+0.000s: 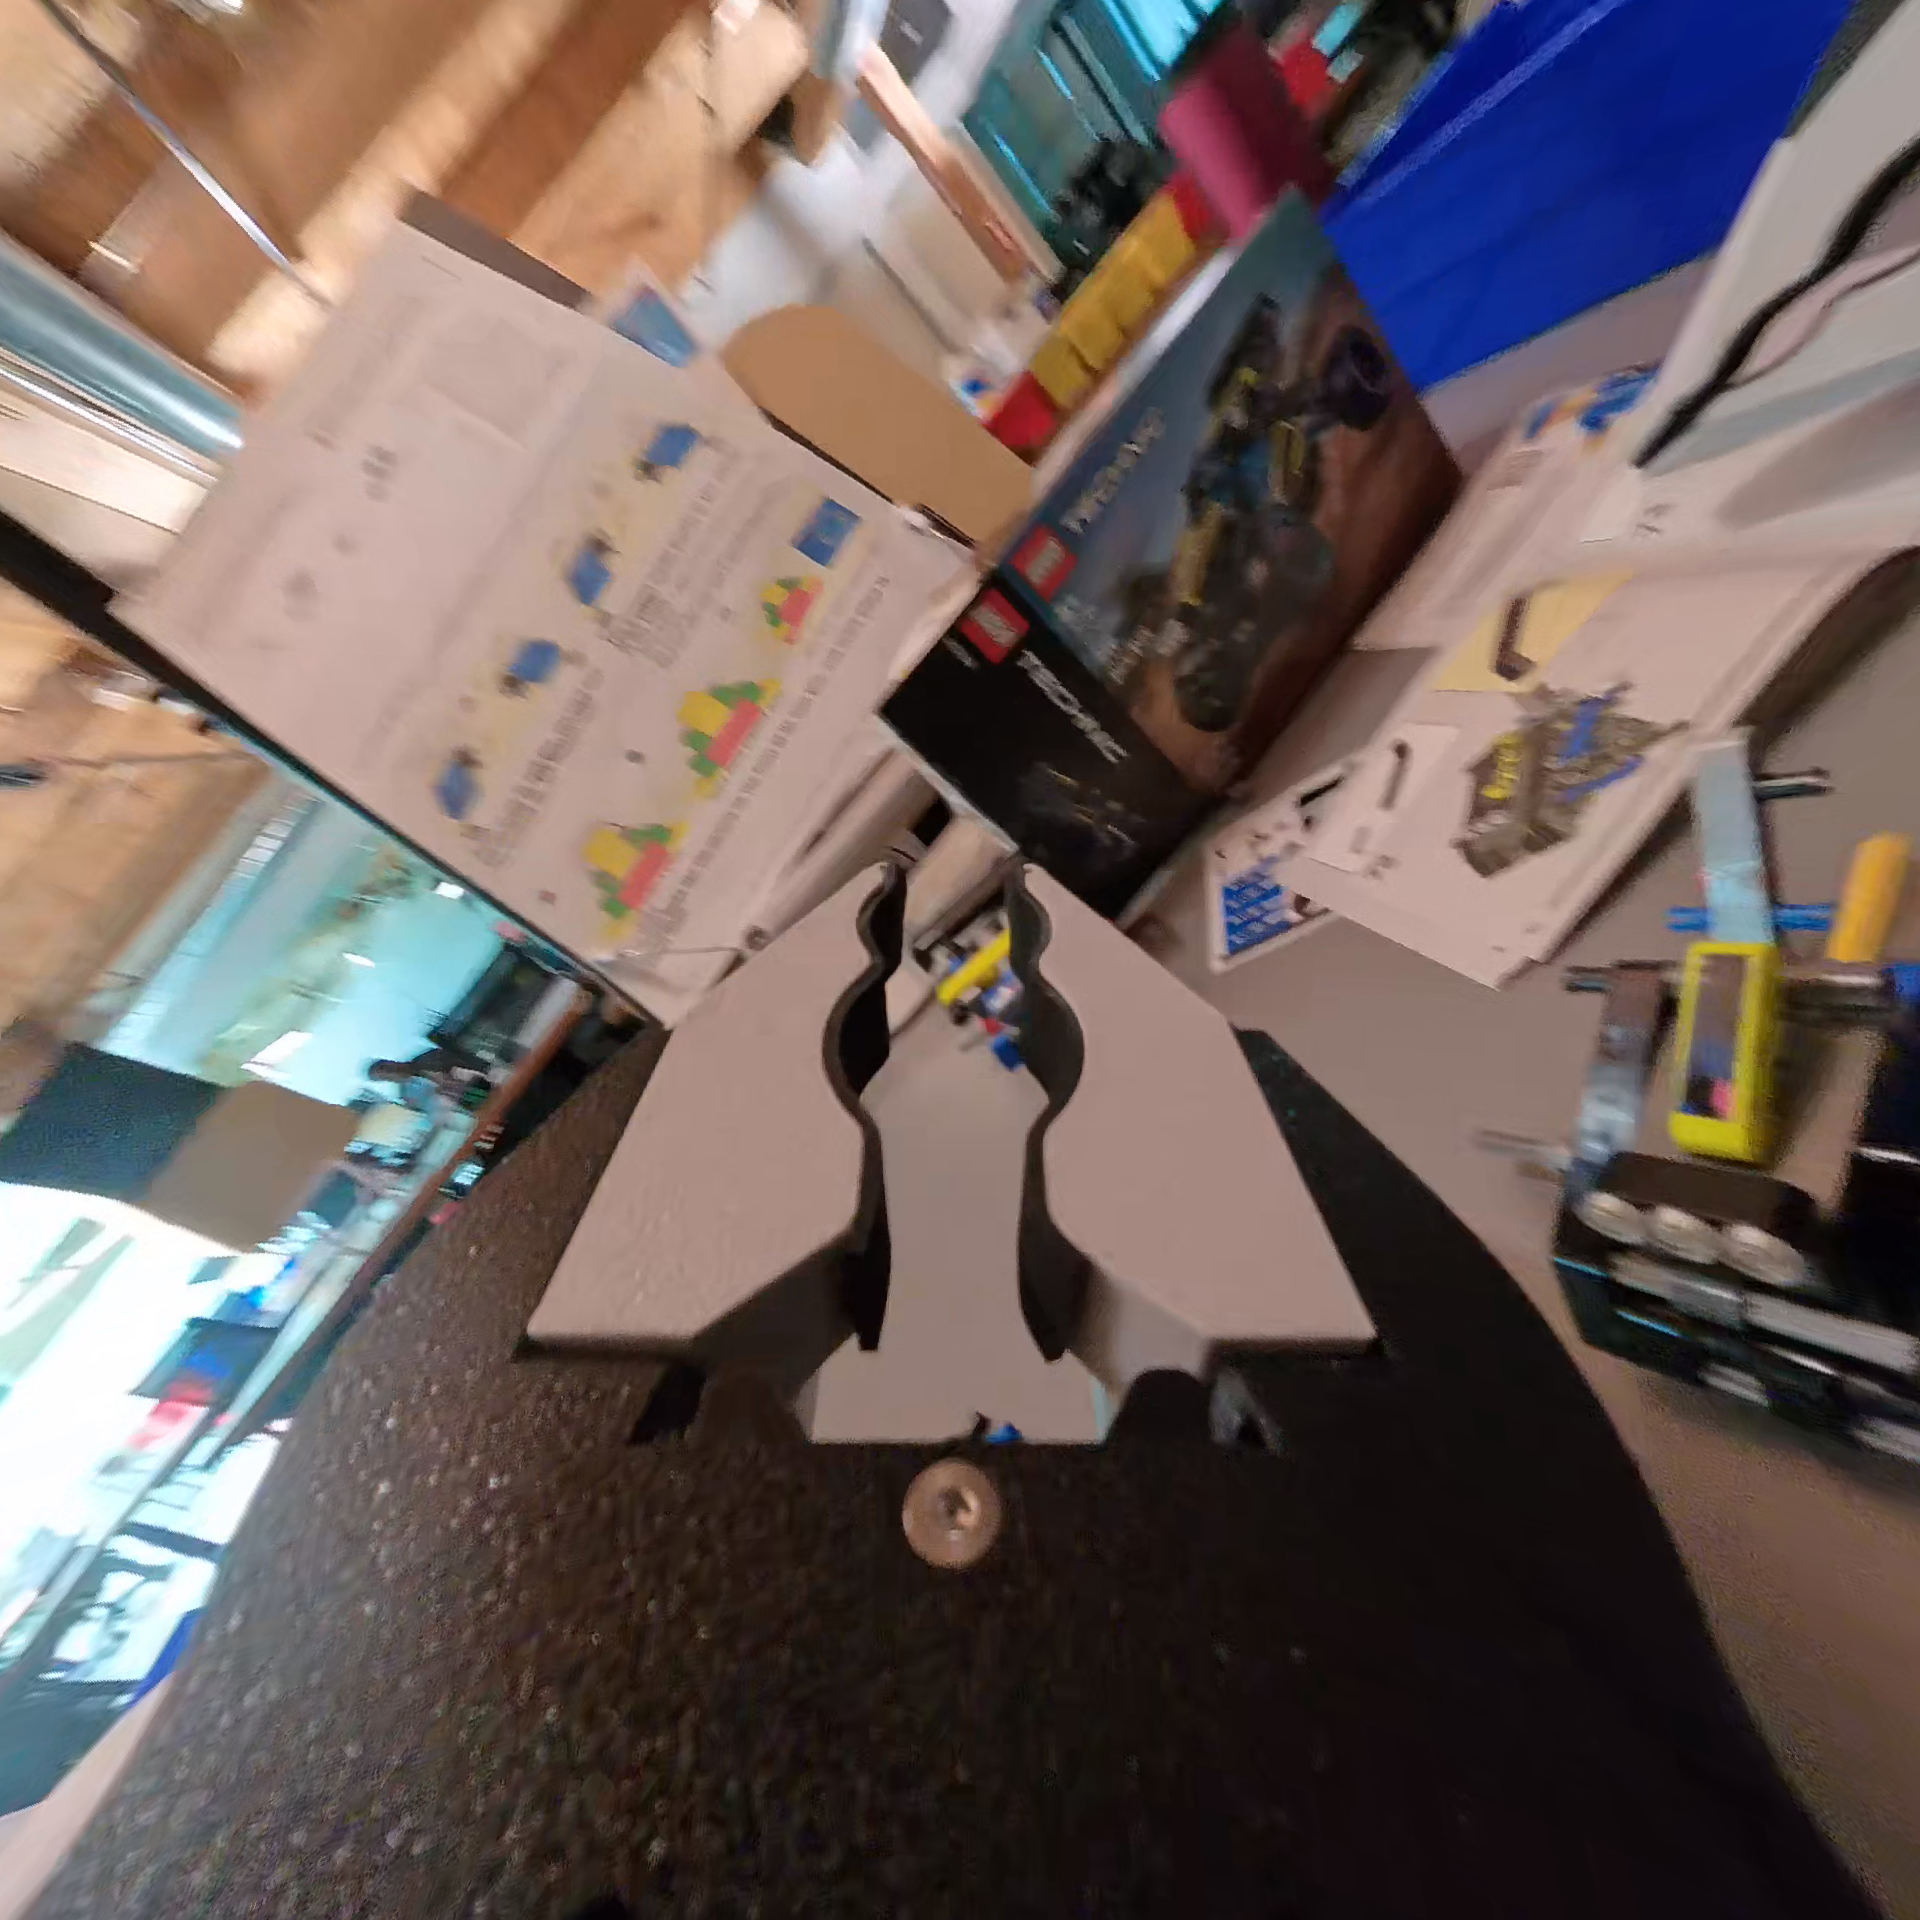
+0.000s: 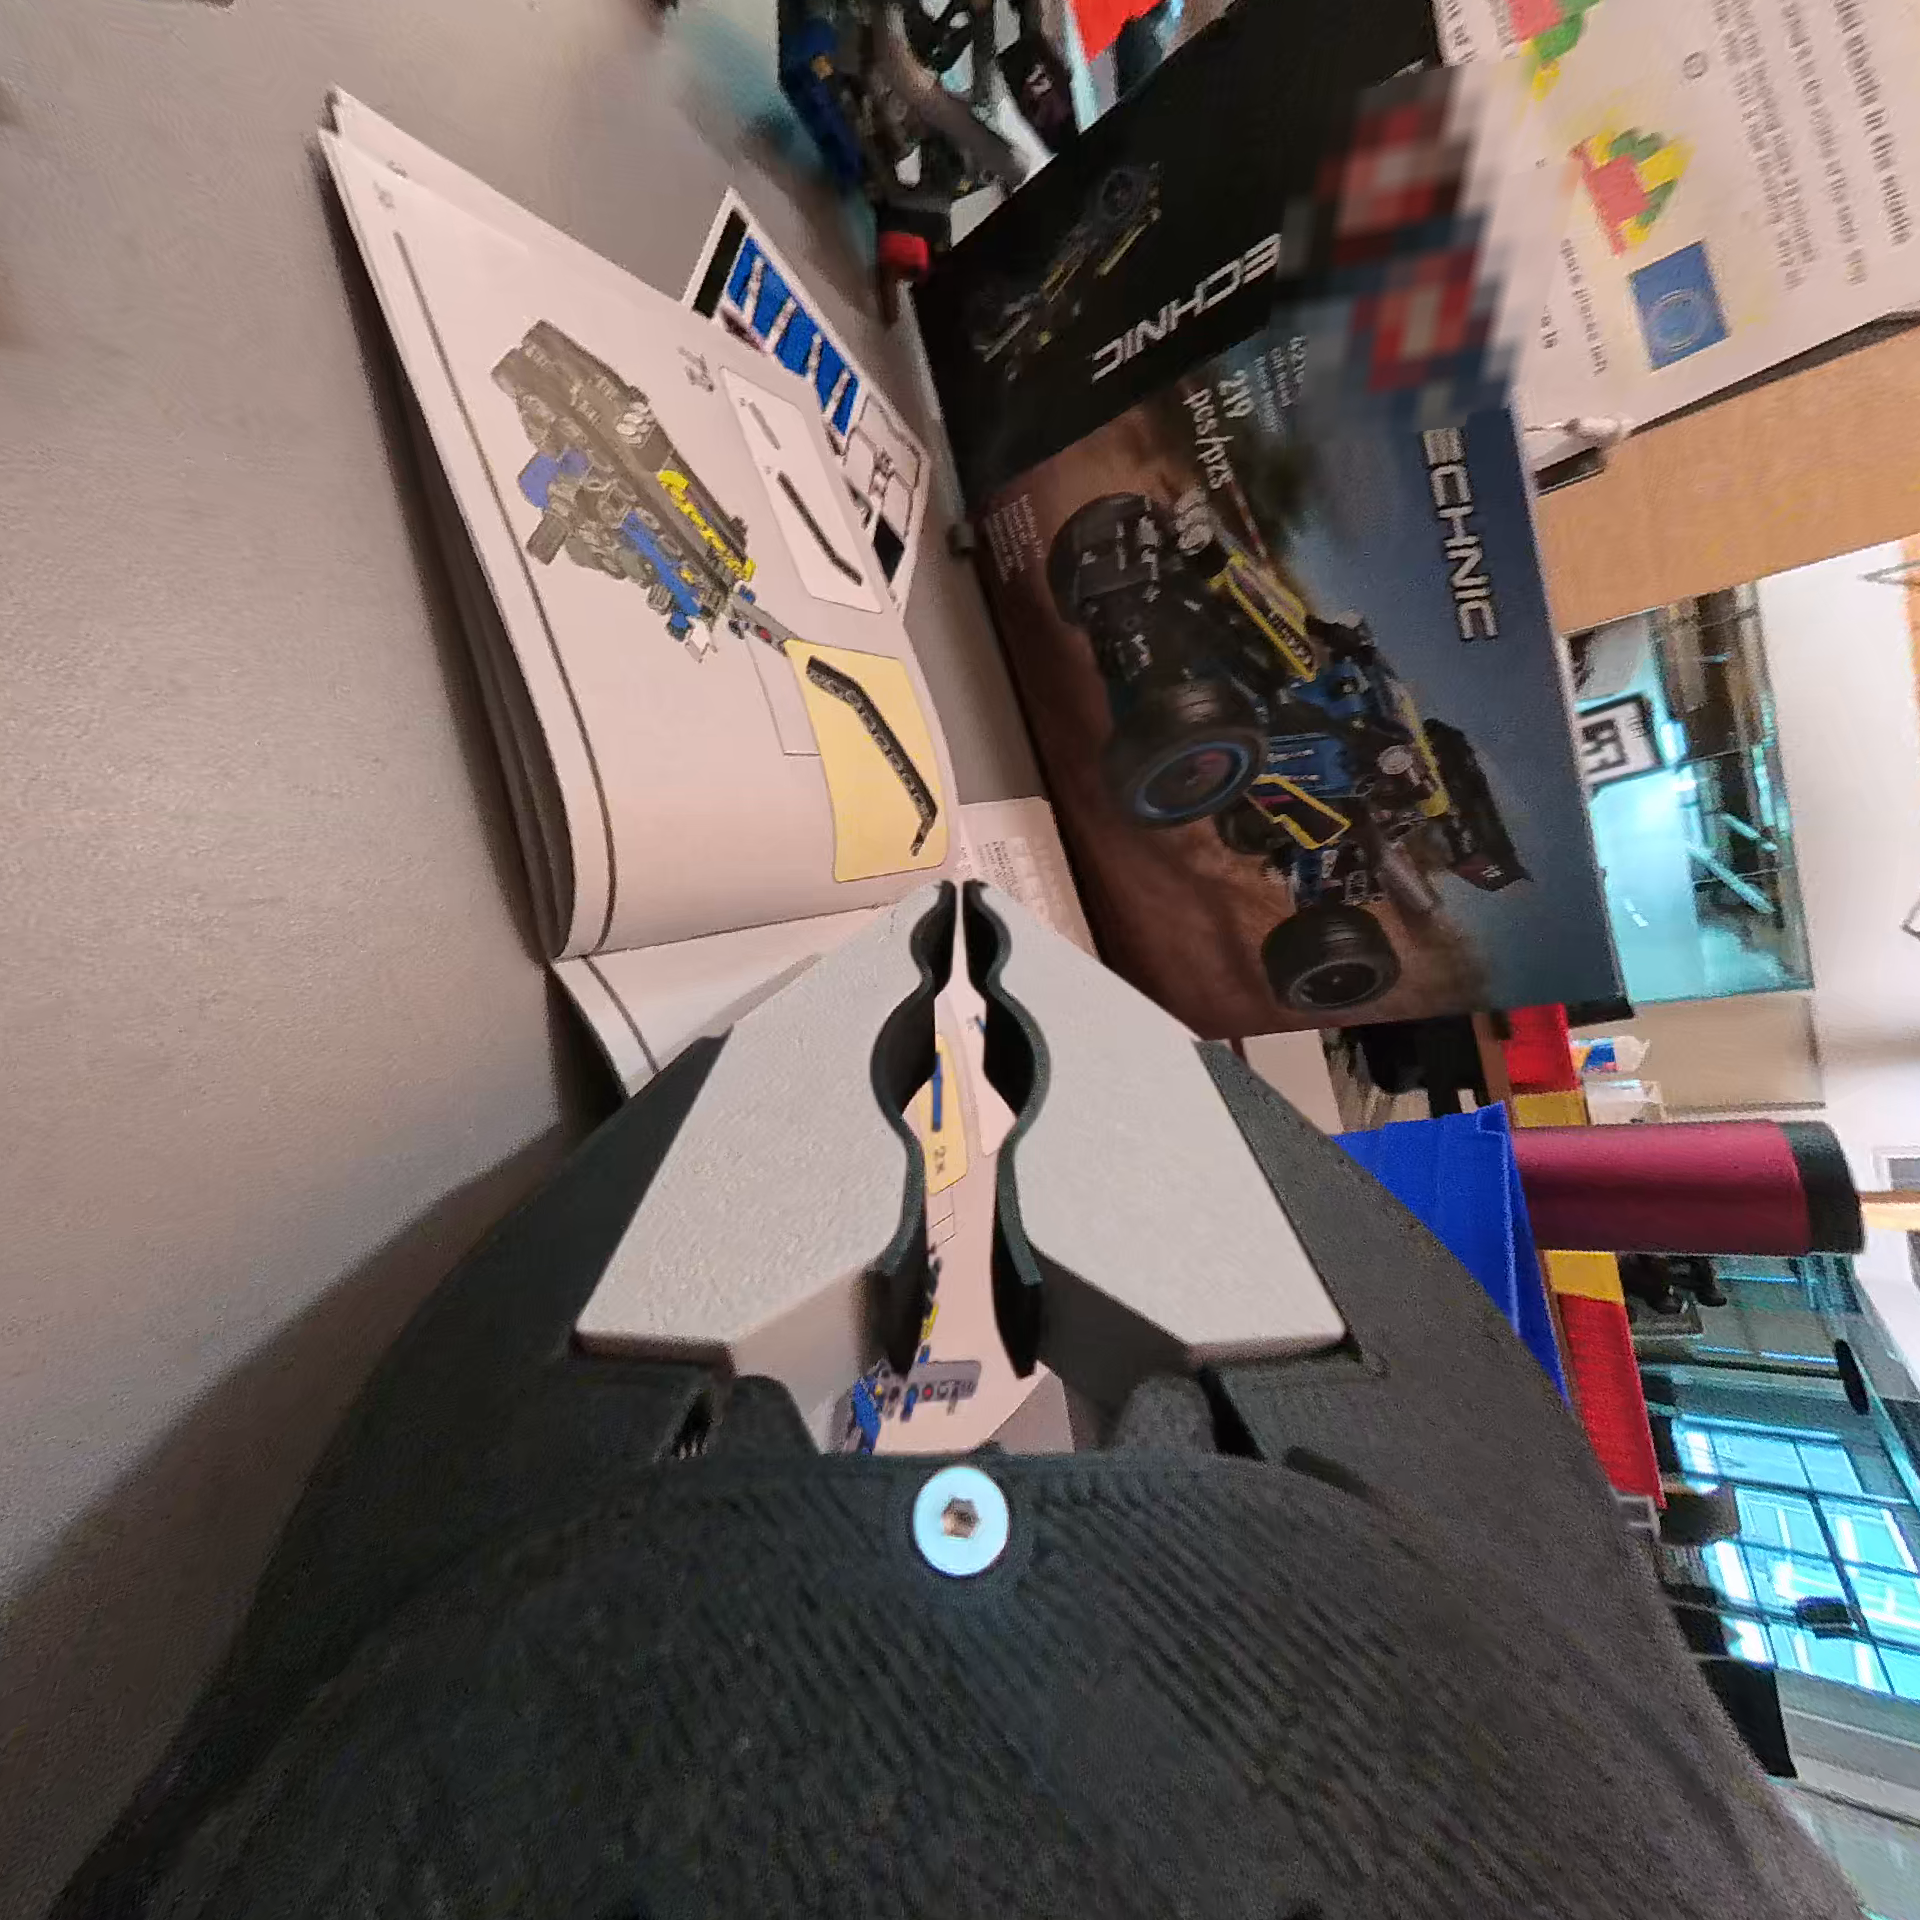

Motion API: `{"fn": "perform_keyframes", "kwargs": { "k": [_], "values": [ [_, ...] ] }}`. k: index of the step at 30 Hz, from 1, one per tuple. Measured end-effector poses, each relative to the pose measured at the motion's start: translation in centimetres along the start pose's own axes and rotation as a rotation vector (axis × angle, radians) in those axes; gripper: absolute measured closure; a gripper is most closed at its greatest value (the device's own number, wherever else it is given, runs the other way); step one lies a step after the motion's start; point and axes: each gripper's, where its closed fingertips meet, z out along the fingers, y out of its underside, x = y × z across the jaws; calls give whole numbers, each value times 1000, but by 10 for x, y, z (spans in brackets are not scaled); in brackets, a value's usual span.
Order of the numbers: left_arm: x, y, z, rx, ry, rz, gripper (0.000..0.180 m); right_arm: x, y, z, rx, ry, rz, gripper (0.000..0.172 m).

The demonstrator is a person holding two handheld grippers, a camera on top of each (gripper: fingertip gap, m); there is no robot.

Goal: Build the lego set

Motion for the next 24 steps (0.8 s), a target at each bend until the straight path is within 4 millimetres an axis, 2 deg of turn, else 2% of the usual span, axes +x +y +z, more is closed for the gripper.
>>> {"fn": "perform_keyframes", "kwargs": {
  "k": [1,7,9,14,18,22,24],
  "values": [
    [-2,-2,-1,19,-26,12,165,2,-3,0,29,15,-4,171],
    [0,-2,-2,25,-94,189,167,-7,-5,3,63,-2,-76,171],
    [1,0,-1,13,-104,222,168,-4,-7,1,68,9,-82,172],
    [-1,6,1,-4,-106,215,168,-10,-8,5,72,-20,-68,172],
    [3,8,3,-10,-91,208,169,-22,-20,13,97,-49,-92,172],
    [5,10,4,-15,-79,213,169,-43,-13,19,25,-139,-238,172],
    [7,12,5,-21,-72,208,170,-44,-13,20,20,-137,-288,172]
  ]
}}
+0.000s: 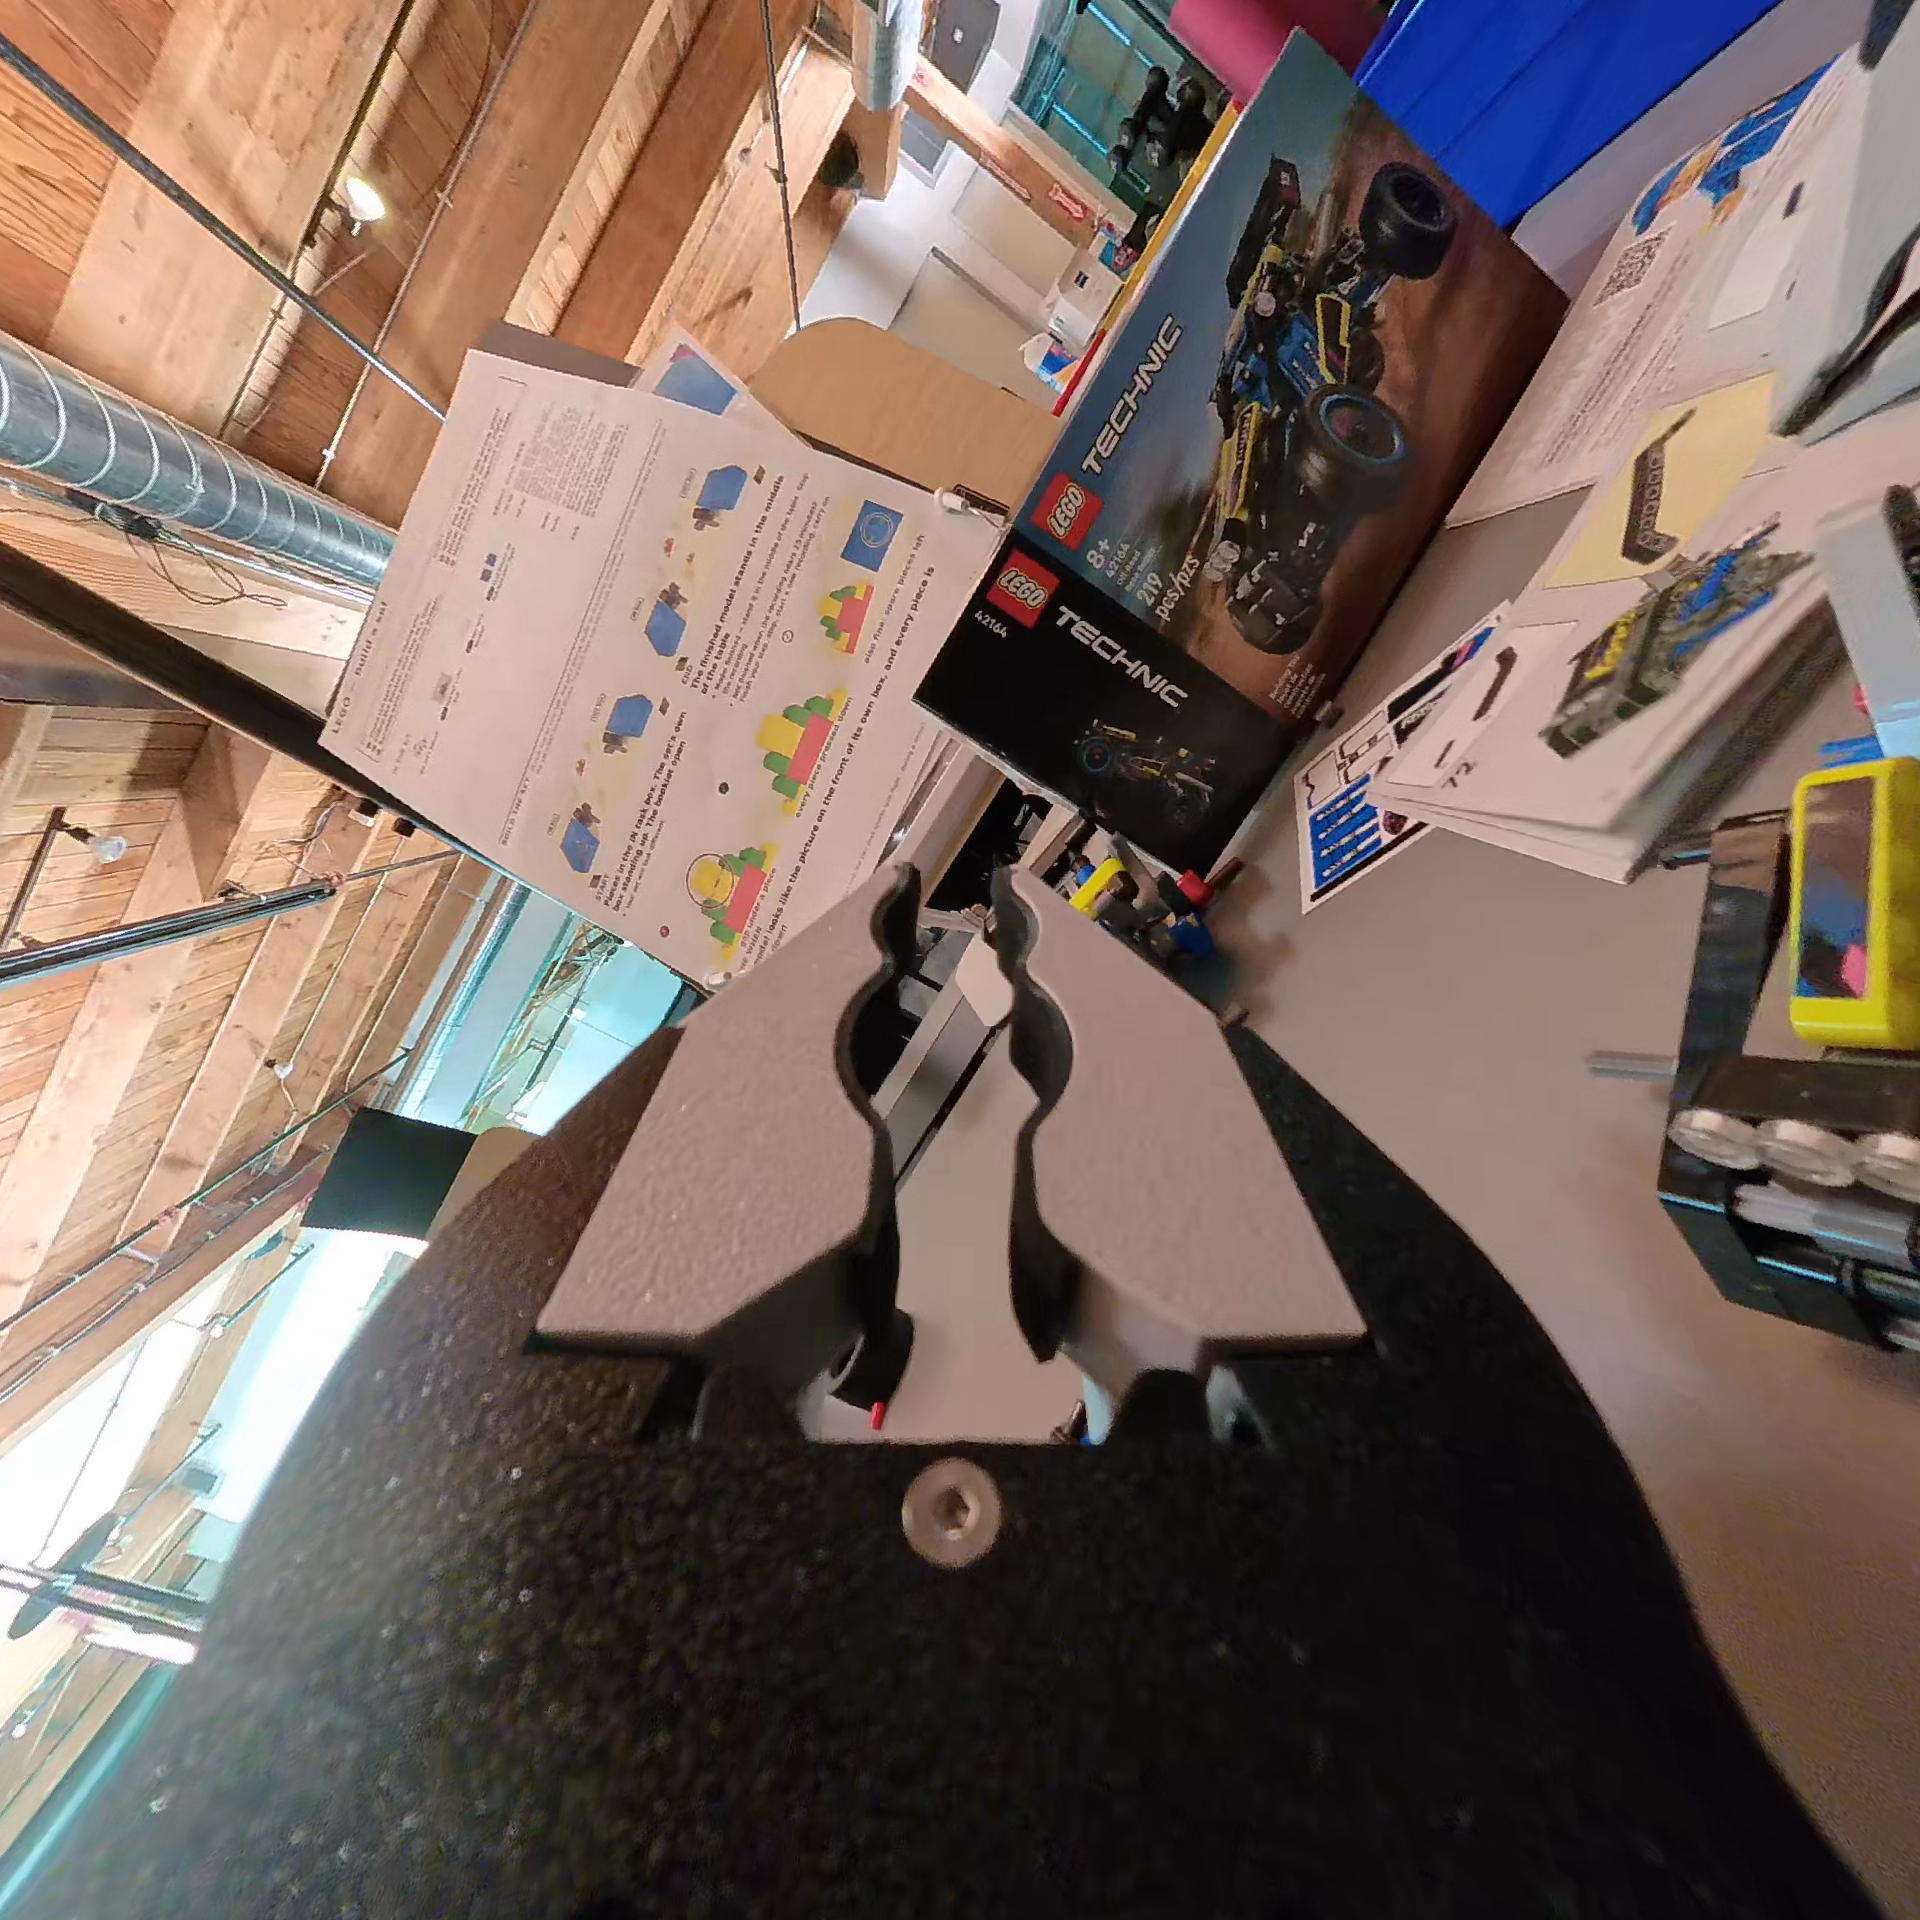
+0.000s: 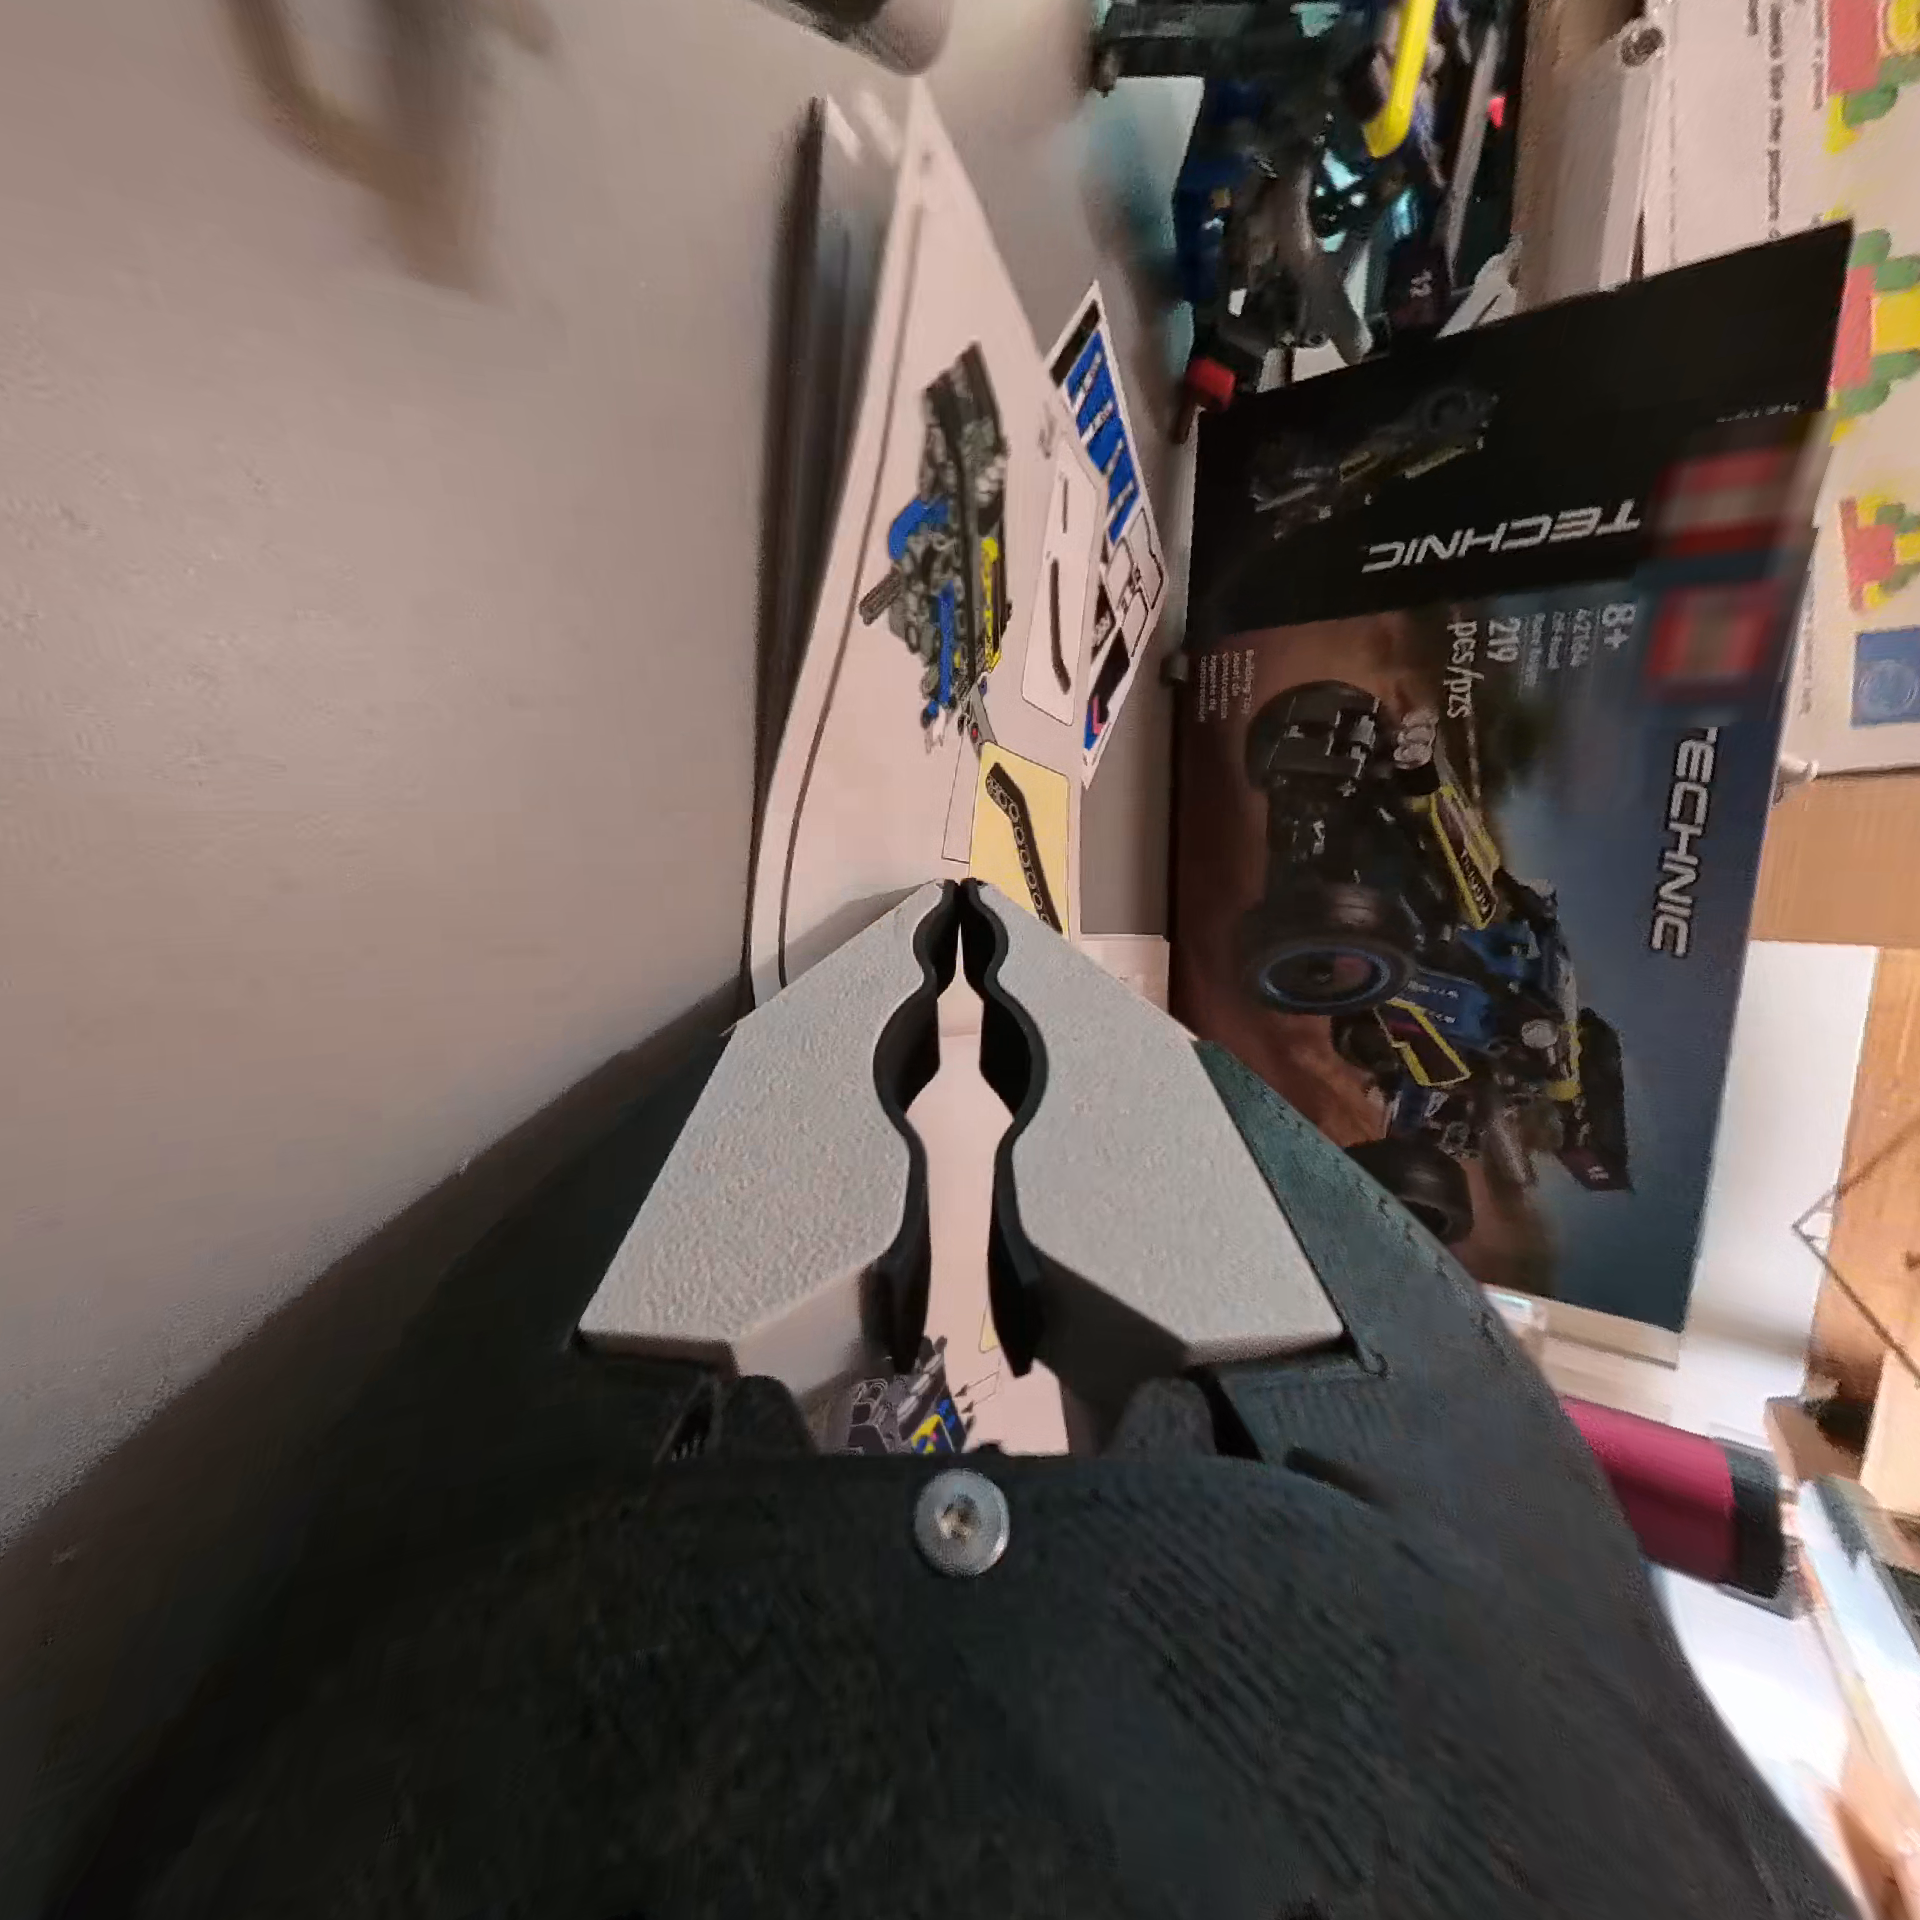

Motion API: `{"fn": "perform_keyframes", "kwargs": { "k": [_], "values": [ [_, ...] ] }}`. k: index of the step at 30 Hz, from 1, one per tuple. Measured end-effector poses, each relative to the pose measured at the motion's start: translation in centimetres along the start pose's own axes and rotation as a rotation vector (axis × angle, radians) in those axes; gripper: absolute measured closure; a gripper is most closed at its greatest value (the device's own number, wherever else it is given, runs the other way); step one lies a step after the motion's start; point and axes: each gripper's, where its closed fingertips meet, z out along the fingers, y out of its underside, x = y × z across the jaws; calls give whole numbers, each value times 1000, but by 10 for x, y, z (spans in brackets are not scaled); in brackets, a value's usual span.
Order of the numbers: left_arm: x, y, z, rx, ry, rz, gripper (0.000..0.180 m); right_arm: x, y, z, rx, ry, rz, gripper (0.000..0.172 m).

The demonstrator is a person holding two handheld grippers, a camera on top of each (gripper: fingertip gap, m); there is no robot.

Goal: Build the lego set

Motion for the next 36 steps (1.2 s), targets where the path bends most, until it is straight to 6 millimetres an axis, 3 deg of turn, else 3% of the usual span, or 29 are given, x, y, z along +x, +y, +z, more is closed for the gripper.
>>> {"fn": "perform_keyframes", "kwargs": {
  "k": [6,17,28,36],
  "values": [
    [2,2,1,-6,11,-5,171,0,-1,0,-49,14,-139,172],
    [0,-3,-1,12,-2,5,173,-1,-7,0,-14,16,-114,172],
    [0,-5,-1,29,-8,0,175,30,-13,-14,42,195,-116,172],
    [0,-7,-2,46,-15,20,176,12,-19,-31,113,57,-140,172]
  ]
}}
